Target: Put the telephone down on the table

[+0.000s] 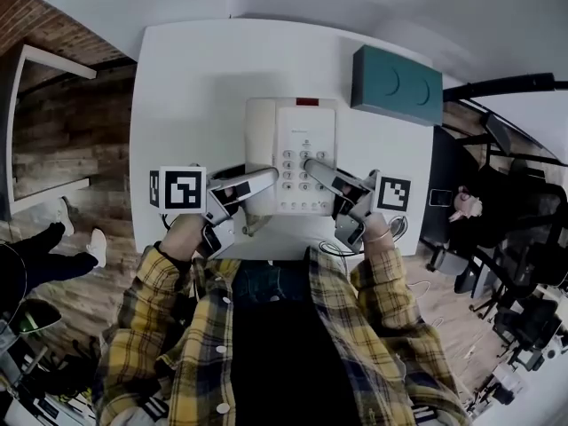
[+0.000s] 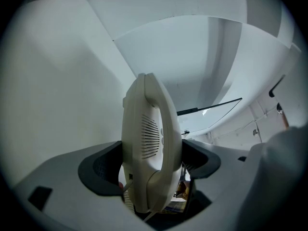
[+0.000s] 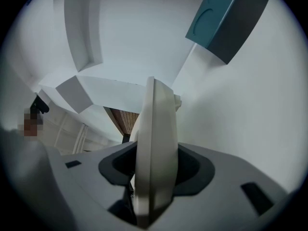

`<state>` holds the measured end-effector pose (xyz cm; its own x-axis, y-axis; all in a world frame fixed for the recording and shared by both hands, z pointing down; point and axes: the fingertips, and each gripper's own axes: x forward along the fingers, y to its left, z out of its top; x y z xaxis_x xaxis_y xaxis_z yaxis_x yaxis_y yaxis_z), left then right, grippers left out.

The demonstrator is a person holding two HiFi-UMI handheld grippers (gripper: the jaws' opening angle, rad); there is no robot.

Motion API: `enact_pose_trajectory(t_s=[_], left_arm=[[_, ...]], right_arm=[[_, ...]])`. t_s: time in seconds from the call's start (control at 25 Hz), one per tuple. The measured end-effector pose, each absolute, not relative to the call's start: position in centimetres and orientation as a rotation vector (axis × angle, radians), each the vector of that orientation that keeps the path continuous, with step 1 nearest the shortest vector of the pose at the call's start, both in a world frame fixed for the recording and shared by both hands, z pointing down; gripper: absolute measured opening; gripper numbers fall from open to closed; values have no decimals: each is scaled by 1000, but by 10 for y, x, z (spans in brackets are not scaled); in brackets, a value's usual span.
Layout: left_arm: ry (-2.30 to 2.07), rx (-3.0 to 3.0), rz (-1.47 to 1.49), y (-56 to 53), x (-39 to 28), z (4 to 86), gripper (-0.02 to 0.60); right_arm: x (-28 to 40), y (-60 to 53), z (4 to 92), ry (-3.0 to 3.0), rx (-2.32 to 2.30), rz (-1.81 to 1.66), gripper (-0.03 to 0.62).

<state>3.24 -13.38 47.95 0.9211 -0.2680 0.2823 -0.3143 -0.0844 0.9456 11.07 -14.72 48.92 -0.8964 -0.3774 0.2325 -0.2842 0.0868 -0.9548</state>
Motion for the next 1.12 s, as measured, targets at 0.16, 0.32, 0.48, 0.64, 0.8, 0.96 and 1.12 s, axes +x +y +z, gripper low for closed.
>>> enact_pose_trajectory(t_s=[0.16, 0.32, 0.48, 0.64, 0.8, 0.96, 1.12], left_arm=[[-453, 1643, 41, -135, 33, 493, 359], [-454, 1617, 42, -138, 33, 505, 359], [-454, 1597, 47, -140, 35, 512, 359], [-454, 1583, 60, -143, 38, 520, 359], [-461, 1568, 61, -145, 40, 527, 359], [-465, 1564, 60, -145, 41, 529, 359], [-472, 1588, 73, -146, 42, 529, 359]], right_arm=[[111, -149, 503, 2236, -700, -1997, 206], [112, -152, 515, 2214, -716, -2024, 206], [114, -153, 522, 2200, -726, -2038, 206], [117, -155, 531, 2179, -737, -2057, 206], [121, -156, 539, 2154, -756, -2084, 206], [120, -157, 541, 2157, -755, -2091, 206], [121, -158, 543, 2177, -747, -2088, 206]])
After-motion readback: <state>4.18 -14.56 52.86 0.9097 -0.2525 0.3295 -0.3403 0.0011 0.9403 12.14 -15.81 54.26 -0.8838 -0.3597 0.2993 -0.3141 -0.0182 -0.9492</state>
